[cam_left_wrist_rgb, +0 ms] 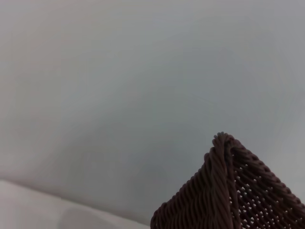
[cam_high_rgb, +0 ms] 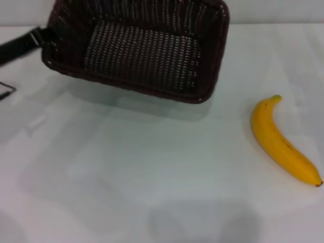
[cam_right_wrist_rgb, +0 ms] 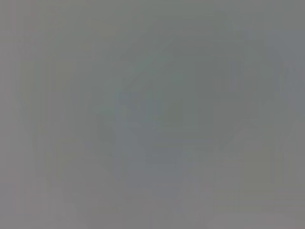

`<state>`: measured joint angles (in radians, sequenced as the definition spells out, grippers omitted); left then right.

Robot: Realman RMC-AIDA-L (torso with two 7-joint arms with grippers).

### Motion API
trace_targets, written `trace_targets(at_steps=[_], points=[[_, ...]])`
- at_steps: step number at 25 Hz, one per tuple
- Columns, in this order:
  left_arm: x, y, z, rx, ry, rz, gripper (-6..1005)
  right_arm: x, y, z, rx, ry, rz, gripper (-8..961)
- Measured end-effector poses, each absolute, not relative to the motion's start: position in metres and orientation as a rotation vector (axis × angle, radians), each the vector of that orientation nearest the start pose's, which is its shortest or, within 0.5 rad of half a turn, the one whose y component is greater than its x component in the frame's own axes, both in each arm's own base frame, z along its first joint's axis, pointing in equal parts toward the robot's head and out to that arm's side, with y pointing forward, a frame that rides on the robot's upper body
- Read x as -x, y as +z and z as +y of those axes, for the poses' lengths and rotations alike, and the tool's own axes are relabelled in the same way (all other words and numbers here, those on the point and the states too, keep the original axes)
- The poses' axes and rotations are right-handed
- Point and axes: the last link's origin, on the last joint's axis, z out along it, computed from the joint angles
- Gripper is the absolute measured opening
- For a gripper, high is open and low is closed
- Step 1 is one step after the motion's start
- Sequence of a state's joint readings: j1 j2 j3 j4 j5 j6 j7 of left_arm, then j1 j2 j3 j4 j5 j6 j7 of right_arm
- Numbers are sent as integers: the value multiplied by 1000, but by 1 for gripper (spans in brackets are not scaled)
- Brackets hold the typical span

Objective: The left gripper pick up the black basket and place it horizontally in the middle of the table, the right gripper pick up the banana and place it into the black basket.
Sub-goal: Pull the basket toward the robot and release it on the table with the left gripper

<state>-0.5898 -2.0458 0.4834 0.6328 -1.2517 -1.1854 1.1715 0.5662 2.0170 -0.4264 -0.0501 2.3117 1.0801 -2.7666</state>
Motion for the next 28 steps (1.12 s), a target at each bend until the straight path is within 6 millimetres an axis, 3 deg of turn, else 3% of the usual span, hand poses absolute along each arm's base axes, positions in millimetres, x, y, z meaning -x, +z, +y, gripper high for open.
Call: trace_targets(at_steps=[6,11,28], points=[[296,24,384,1910,-1018,-1512,197,-354,62,376,1394,712,637,843],[294,10,378,1949,-1012,-1545,203,-352,61,378,1411,708,624,843],[307,0,352,1877,-1123,-1671,233,-354,59,374,1417,705,625,842]])
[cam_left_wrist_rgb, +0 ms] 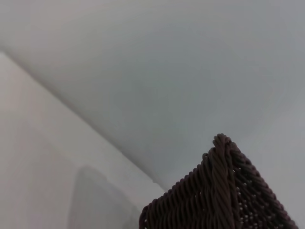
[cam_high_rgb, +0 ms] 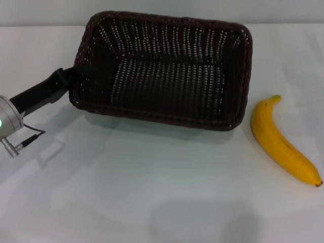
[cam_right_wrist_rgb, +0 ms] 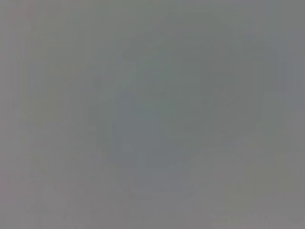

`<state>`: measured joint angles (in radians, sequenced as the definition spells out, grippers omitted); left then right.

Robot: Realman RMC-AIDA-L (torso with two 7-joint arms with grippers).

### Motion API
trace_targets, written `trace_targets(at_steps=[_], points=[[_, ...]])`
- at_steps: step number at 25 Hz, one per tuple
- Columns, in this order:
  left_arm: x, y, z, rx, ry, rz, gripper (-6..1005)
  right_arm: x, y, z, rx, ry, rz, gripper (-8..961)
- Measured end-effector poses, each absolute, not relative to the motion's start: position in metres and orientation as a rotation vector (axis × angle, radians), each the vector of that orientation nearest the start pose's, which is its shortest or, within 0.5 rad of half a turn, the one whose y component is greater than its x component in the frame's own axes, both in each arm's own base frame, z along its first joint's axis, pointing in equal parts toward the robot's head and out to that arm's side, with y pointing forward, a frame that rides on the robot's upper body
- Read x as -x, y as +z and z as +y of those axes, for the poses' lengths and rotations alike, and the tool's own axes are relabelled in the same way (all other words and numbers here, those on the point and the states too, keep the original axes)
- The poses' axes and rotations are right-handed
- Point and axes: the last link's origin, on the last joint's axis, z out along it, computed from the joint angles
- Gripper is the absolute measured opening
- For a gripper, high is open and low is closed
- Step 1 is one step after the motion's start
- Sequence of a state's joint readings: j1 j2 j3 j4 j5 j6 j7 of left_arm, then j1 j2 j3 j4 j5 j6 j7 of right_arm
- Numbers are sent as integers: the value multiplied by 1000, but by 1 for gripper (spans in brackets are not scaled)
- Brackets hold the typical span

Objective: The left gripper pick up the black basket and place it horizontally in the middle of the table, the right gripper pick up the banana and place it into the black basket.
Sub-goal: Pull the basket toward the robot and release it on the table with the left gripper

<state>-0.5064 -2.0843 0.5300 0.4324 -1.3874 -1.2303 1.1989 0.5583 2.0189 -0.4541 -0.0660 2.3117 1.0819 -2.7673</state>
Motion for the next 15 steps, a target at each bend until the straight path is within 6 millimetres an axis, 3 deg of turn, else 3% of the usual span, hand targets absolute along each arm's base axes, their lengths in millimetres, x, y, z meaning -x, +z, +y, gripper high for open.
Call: trace_targets(at_steps=[7,15], points=[[318,0,338,1769,-1222,-1752,318,-351,59,376,1420,711,620,842],[319,-1,333,1771,-1235,-1747,457,-350,59,376,1420,716,615,843]])
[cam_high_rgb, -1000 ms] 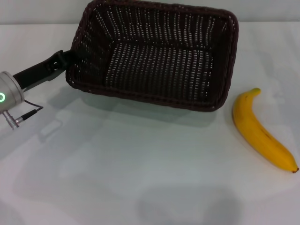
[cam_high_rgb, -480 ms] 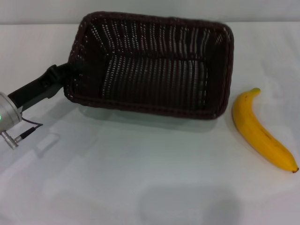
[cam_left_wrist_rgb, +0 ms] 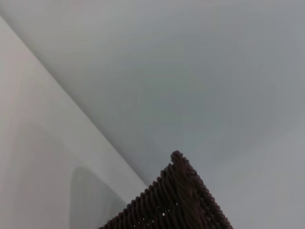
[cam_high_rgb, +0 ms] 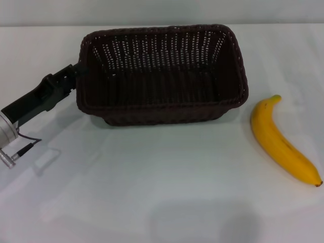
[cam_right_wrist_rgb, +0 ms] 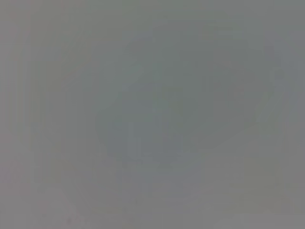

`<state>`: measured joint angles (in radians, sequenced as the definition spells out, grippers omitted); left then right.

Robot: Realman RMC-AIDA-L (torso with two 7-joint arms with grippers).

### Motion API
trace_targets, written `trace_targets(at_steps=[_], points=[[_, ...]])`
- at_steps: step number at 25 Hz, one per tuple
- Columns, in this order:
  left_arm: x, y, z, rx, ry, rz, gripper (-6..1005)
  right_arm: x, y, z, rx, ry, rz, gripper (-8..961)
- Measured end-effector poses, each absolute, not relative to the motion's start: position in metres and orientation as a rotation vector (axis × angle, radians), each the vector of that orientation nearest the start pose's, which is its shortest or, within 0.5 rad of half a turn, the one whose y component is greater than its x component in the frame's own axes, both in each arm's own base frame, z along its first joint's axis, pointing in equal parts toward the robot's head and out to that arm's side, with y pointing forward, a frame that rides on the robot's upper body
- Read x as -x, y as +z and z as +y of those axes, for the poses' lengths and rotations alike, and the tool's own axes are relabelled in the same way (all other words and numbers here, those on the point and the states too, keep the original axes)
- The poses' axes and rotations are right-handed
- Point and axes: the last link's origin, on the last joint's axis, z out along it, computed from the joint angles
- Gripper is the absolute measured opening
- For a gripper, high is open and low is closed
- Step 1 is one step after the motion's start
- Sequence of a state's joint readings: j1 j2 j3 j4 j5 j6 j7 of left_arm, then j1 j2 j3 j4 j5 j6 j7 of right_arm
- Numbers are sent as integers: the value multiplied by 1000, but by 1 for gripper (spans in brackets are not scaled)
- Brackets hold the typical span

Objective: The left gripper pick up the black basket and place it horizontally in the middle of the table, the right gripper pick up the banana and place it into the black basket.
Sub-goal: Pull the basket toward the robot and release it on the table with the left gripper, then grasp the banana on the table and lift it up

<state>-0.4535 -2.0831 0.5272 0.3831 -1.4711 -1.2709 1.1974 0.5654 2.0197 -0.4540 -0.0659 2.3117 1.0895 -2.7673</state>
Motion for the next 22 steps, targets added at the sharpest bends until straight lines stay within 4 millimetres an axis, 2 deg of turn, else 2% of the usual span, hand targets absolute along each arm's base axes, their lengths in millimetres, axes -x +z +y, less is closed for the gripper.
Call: trace_targets(at_steps=[4,7,11,14,18,22], points=[[320,4,328,1782,-1258,-1718,540,-351,59,374,1417,721,615,843],[331,19,317,1734,-1312,-1661,625,-351,59,371,1413,731,613,843],[353,48,295,1593,-1392,-1482,803,-353,62,366,1392,809,659,843],[371,59,274,1461,-1397,-1321,890,-355,66,362,1413,912,746,843],[385,60,258,1368,-1332,-1183,890,-356,86,356,1530,982,780,843],[392,60,251,1334,-1230,-1048,889,-344,124,352,1749,958,834,840]])
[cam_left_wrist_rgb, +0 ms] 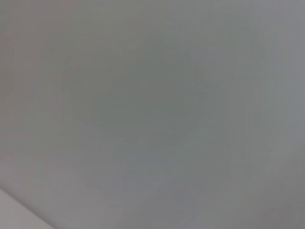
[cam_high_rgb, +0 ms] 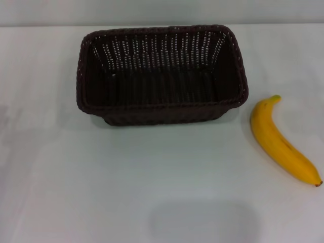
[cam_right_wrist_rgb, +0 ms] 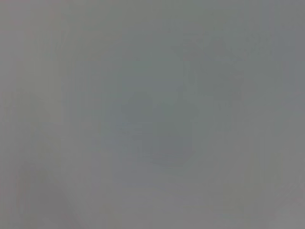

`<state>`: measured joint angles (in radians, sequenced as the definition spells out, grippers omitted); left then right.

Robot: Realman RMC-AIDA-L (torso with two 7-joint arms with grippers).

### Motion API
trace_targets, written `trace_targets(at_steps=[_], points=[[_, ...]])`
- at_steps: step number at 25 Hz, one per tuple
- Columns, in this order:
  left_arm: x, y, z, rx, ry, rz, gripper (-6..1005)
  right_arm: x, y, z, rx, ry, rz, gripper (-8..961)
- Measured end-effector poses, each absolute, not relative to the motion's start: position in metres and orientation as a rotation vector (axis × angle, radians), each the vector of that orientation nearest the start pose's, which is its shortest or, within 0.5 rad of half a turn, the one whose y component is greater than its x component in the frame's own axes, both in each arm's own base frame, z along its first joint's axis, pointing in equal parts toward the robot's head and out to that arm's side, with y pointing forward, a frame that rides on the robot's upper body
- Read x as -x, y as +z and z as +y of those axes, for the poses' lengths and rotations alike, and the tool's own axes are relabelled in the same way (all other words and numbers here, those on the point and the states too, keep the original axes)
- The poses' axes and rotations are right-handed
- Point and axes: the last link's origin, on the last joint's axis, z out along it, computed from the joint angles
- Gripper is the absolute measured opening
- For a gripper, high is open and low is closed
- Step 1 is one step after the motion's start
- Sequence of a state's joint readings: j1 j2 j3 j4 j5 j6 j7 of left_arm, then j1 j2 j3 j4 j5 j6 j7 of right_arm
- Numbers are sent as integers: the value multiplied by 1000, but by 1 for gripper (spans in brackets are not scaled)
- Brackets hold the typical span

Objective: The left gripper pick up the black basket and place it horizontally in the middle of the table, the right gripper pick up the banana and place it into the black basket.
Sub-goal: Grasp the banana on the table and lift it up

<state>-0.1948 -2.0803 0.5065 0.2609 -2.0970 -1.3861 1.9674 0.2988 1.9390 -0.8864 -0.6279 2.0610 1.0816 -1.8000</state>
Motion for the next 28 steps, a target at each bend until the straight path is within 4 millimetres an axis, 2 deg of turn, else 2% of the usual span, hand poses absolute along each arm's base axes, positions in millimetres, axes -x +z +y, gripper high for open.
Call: trace_targets(at_steps=[4,7,9,15,19,24,28], points=[[395,62,251,1324,-1159,-969,889,-317,151,342,1999,788,800,838],[394,64,255,1317,-1130,-925,889,-296,158,333,2132,644,790,837],[394,64,257,1305,-1116,-909,889,-277,154,325,2230,516,796,836],[395,64,266,1286,-1070,-894,890,-217,125,301,2464,237,768,835],[398,62,269,1264,-1046,-900,890,-186,94,295,2574,102,756,834],[393,57,277,1261,-1038,-889,889,-168,57,293,2591,-152,746,832],[392,58,279,1264,-1038,-882,890,-165,33,300,2508,-350,714,831]])
